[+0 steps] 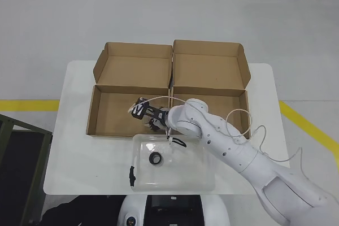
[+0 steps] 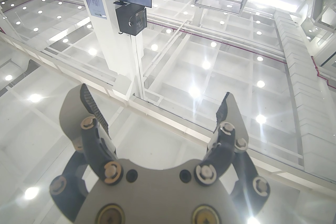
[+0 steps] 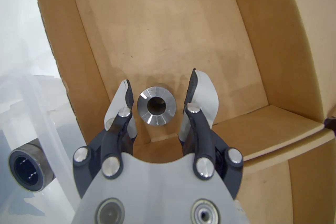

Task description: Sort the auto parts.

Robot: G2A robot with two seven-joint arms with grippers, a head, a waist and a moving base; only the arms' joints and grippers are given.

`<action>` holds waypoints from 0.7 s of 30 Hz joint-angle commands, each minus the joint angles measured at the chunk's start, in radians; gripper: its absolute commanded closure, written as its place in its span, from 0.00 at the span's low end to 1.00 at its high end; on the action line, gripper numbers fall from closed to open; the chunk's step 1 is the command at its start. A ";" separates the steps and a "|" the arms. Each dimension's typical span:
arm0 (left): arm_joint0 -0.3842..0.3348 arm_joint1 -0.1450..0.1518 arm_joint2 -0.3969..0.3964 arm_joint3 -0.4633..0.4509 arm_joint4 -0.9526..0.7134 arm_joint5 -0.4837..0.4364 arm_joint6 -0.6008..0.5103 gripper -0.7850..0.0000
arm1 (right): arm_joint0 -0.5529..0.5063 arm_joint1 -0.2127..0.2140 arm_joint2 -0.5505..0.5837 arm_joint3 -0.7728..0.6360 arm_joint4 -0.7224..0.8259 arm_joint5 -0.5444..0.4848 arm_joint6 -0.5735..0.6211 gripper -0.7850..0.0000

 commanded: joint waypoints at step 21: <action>0.000 0.000 0.000 0.000 0.000 0.000 0.000 0.00 | -0.334 0.114 0.185 -0.640 -0.154 -0.167 0.066 0.22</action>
